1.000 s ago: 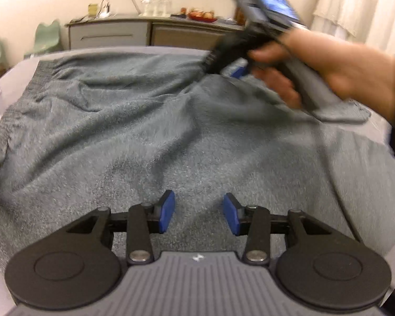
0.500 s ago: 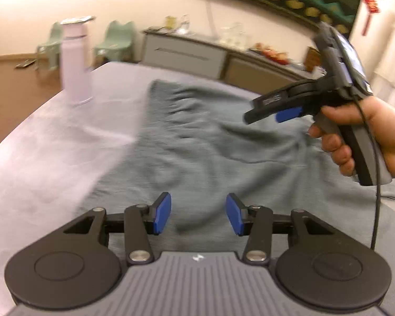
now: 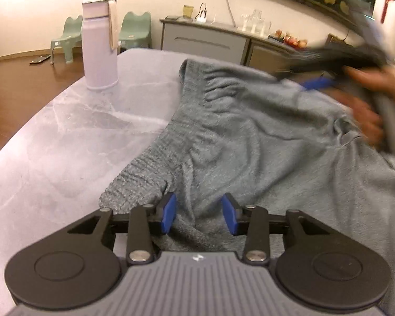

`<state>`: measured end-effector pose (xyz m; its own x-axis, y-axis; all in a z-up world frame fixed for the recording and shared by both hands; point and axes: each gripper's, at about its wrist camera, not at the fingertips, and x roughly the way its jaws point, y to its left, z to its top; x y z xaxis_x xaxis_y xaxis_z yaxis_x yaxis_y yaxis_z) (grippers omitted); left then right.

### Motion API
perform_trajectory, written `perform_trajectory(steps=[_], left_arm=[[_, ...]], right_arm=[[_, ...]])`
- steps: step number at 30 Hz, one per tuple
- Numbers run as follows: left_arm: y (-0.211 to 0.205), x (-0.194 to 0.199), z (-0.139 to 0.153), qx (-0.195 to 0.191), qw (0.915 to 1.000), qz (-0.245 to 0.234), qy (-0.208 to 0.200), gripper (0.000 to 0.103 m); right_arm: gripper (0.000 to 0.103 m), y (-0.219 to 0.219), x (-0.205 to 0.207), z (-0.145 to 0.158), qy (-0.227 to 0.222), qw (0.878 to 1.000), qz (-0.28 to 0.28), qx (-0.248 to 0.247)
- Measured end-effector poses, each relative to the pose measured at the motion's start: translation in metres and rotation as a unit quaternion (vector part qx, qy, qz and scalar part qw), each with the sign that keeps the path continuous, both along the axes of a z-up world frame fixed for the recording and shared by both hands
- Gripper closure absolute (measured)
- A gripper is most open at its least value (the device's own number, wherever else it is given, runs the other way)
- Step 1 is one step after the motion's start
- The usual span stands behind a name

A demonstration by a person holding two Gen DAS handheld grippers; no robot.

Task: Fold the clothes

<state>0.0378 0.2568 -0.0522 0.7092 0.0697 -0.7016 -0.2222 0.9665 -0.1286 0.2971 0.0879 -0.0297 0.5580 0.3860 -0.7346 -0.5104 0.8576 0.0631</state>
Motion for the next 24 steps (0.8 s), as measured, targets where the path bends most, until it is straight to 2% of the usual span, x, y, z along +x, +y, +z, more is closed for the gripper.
perform_trajectory(steps=[3, 5, 6, 9, 12, 14, 18, 19, 21, 22, 24], left_arm=[[-0.004, 0.002, -0.001, 0.002, 1.0, -0.002, 0.007, 0.059], [-0.007, 0.003, -0.002, 0.003, 0.9999, -0.003, 0.011, 0.058], [-0.009, 0.003, -0.003, 0.003, 0.9999, -0.004, 0.014, 0.058], [-0.01, 0.009, -0.007, 0.016, 0.9995, 0.007, 0.026, 0.059], [-0.011, 0.011, -0.007, 0.036, 0.9984, 0.023, 0.037, 0.064], [-0.013, 0.014, -0.006, 0.054, 0.9966, 0.04, 0.048, 0.064], [-0.021, 0.02, -0.001, 0.071, 0.9931, 0.065, 0.067, 0.065], [-0.026, 0.019, 0.003, 0.068, 0.9934, 0.067, 0.064, 0.065], [-0.039, 0.018, 0.018, 0.053, 0.9962, 0.055, 0.042, 0.061], [-0.048, 0.022, 0.027, 0.047, 0.9978, 0.038, 0.029, 0.06], [-0.071, 0.04, 0.04, 0.035, 0.9993, -0.003, 0.016, 0.056]], right_arm=[[0.022, -0.109, -0.034, 0.029, -0.034, 0.998, -0.045, 0.03], [0.022, -0.196, -0.044, 0.033, -0.062, 0.992, -0.109, -0.021], [0.022, -0.243, -0.043, 0.031, -0.065, 0.984, -0.154, -0.055], [0.025, -0.362, -0.026, 0.013, -0.029, 0.955, -0.278, -0.095], [0.028, -0.445, -0.009, -0.008, 0.029, 0.935, -0.344, -0.081], [0.02, -0.475, 0.003, -0.016, 0.042, 0.931, -0.36, -0.046], [0.015, -0.506, 0.028, -0.02, 0.034, 0.921, -0.386, -0.047], [0.017, -0.511, 0.033, -0.019, 0.04, 0.919, -0.388, -0.052], [0.032, -0.5, 0.025, -0.009, 0.024, 0.921, -0.384, -0.063], [0.032, -0.495, 0.021, -0.004, 0.015, 0.922, -0.381, -0.069], [0.025, -0.466, -0.012, 0.008, -0.022, 0.948, -0.316, -0.04]])
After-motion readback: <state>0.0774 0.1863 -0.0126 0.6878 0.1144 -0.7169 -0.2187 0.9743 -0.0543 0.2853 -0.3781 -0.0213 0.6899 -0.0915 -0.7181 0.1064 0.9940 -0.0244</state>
